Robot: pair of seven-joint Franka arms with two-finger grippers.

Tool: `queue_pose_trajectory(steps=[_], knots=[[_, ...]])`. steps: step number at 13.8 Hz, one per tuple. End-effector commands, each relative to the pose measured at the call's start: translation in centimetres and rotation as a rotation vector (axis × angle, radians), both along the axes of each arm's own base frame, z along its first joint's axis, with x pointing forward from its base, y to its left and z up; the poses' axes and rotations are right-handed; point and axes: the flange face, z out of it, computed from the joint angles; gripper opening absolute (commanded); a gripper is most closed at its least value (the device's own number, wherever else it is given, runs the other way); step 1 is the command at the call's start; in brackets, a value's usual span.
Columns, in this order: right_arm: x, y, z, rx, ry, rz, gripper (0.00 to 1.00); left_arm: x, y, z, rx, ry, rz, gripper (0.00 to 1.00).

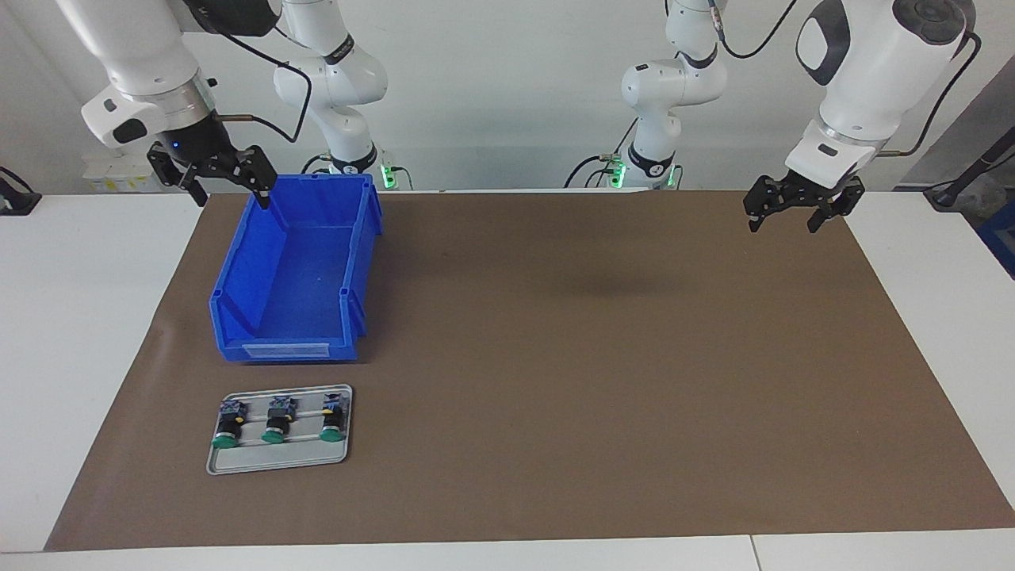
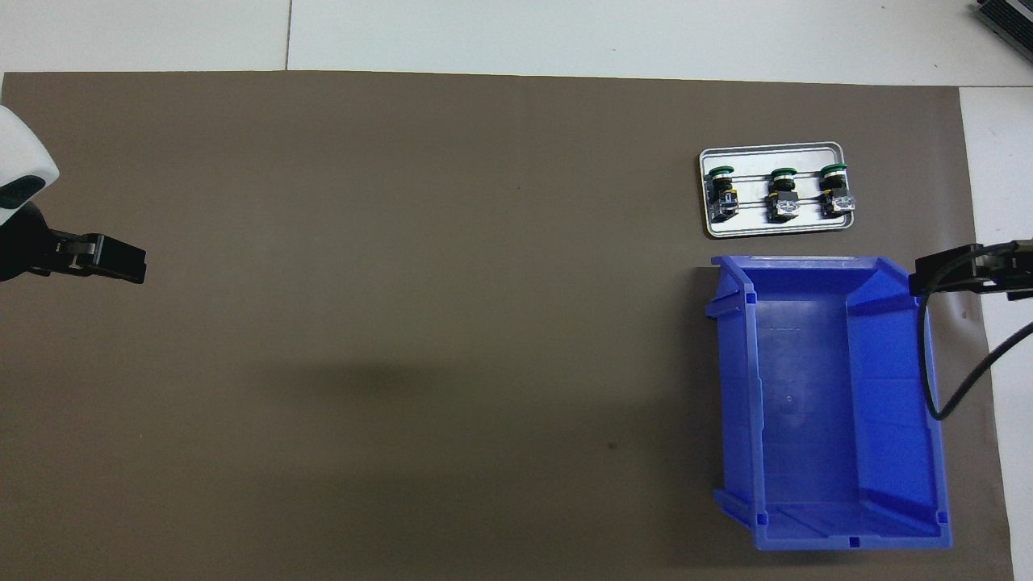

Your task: Place and press button with both arms

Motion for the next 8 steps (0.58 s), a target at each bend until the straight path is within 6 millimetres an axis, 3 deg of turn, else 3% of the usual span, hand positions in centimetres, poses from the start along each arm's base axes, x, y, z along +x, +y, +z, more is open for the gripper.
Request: queue_pose_trajectory(steps=[1,6,8], knots=[[-0.4,-0.5,0.2,0.010,0.002,0.003,1.00,-1.0,-0.1,-0.1,-0.008,0.001,0.015,1.00],[-0.3,-0.9,0.2,-0.017,-0.003,0.040,1.00,-1.0,-0.4,-0.3,-0.066,-0.002,0.020,1.00],[0.8,-1.0,-0.6,-0.020,-0.064,0.100,1.00,-1.1,-0.6,-0.4,-0.072,0.003,0.016,1.00]])
